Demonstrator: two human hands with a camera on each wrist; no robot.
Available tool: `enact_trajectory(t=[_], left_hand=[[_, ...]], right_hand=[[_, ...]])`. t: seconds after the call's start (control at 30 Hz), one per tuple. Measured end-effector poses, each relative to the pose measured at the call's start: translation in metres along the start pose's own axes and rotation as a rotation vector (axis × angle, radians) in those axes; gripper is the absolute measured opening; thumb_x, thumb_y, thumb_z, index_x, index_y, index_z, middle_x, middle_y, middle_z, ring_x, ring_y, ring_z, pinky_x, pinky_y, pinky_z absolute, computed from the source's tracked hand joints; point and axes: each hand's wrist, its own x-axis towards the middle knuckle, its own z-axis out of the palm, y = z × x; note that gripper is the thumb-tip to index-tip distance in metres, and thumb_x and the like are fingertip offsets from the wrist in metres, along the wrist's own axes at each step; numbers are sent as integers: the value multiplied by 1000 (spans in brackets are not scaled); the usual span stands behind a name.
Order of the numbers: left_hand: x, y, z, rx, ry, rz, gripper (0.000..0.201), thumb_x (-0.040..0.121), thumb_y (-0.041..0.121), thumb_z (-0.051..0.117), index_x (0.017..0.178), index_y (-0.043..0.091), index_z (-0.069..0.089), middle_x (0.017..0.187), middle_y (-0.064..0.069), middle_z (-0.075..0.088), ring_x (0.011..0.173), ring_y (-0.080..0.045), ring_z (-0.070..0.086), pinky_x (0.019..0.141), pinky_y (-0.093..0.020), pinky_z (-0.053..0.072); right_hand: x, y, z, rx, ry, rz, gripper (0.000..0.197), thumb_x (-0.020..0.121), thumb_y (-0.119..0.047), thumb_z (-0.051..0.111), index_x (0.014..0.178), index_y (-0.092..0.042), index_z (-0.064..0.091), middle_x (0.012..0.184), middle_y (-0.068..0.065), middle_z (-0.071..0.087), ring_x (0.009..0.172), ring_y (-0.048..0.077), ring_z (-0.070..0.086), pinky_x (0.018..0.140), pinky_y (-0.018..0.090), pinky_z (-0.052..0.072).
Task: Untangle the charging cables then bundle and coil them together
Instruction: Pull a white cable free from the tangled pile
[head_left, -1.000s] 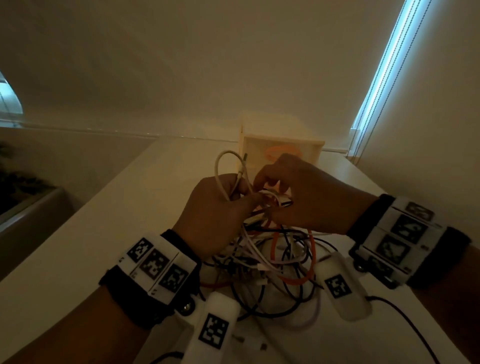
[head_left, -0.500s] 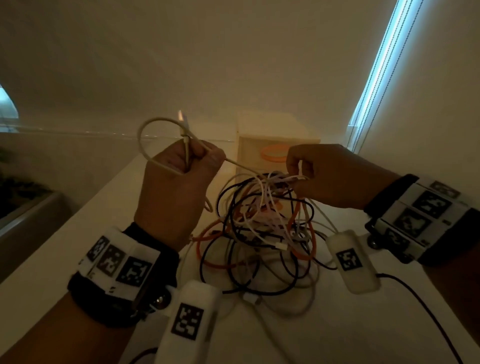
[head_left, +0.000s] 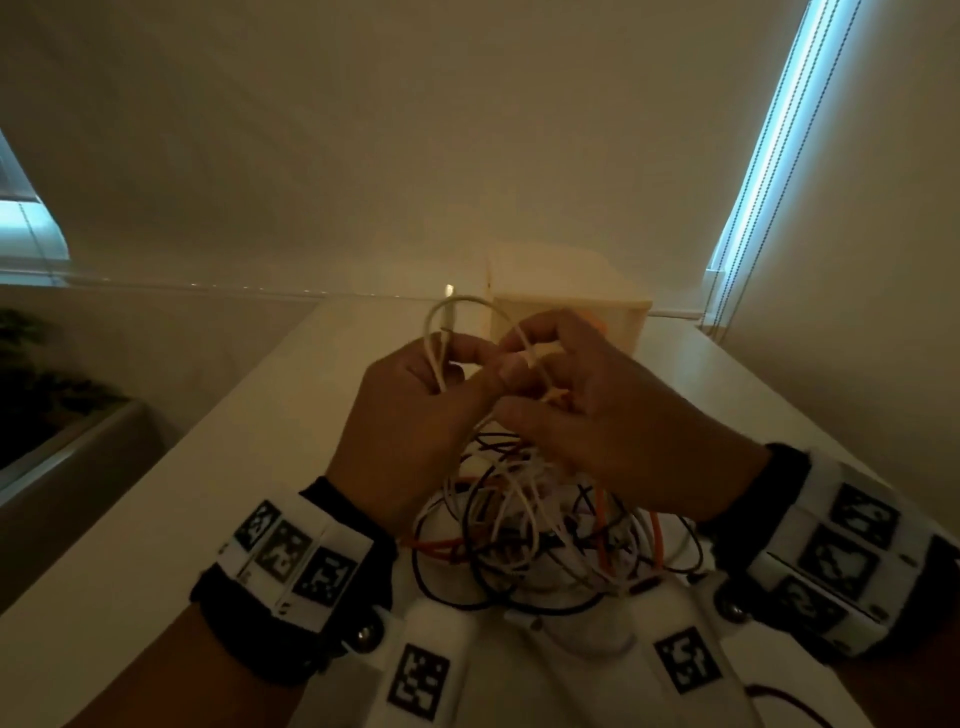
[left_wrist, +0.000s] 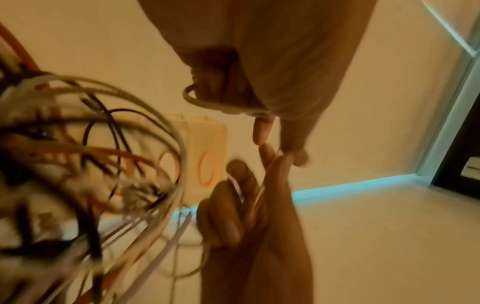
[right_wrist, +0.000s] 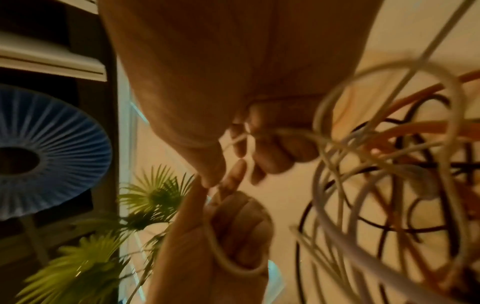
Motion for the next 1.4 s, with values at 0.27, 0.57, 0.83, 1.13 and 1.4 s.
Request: enact_trajectory(t=[0.27,0.57,0.83,1.13,1.4], left_hand=[[20,7,-38,-524,-2,-185,63,90,66,46,93,7,66,60,2,13,51,-14,11,48,-30,15],[14,-4,-11,-628,-11,-267,47,106,44,32,74,14,46,61,2,16,48,-13,17,44,-24,28],[22,-10,-34,-1068,-151,-259,44,106,43,34,74,16,47,57,7,27,50,-10,24,50,-24,24],[23,6,-57,-1252,-446,-223,40,109,43,24,78,21,37,55,9,31,46,-7,26,46,-22,23],[1,-1,-22,-831,-810,-355,41,106,41,34,75,14,35,98,-26,69,84,-35,68,81,-41,52]], right_hand=[[-24,58,-63,-123,222,172,54,90,-64,46,68,-23,73,56,-7,50,54,10,44,62,31,38],[-1,-19,-27,-265,542,-38,15,95,-37,56,98,-28,67,75,-8,71,71,6,68,70,31,58],[3,-4,40,291,-101,419,20,100,-30,56,117,-22,52,75,2,73,59,19,66,60,38,55],[-8,2,5,392,-189,541,28,100,-29,52,87,-7,65,56,-2,40,44,9,30,43,22,28],[22,-38,-13,-333,288,78,25,86,-41,71,78,-17,71,71,-6,64,65,4,57,59,22,43]])
